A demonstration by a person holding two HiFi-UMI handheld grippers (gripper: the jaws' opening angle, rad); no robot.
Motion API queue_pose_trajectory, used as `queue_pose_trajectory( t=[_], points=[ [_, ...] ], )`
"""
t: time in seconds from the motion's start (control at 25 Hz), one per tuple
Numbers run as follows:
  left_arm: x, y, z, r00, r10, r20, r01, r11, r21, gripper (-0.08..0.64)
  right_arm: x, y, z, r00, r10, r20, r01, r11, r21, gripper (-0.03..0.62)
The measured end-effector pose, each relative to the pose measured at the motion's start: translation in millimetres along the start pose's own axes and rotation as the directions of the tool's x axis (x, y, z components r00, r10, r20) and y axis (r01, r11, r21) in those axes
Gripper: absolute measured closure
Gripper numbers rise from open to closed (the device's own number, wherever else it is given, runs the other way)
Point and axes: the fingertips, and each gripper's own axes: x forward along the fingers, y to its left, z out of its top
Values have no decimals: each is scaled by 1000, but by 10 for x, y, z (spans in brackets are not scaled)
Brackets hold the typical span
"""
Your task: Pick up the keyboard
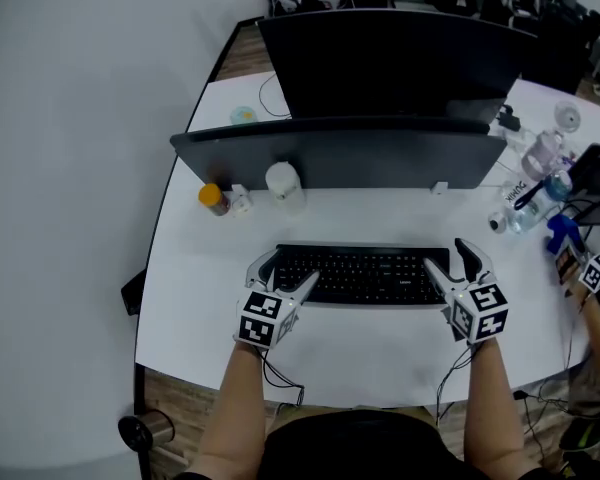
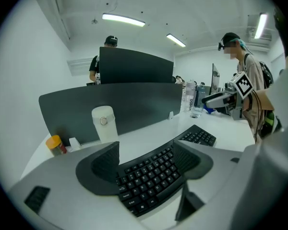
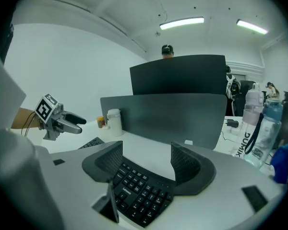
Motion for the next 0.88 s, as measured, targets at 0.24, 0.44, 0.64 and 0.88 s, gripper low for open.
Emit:
queue_pose_trajectory(
  t=[0.24,0.44,0.64,0.88],
  points=[
    [102,137,-299,997,-9,-75,7,1000,-27,215,94,-158,-341,996,-14,-87,17,999,41,307],
    [212,239,-555,991,-7,-135,2,999,-37,215,162,-276,-580,990,-16,-142,26,997,68,307],
    [311,328,-822,981,6,-194,-18,998,-59,215,214,-387,-812,983,-16,-181,33,995,93,307],
    [338,490,-1085,964,-9,-266,-26,991,-128,210,296,-456,-985,972,-4,-236,34,992,124,307]
  ],
)
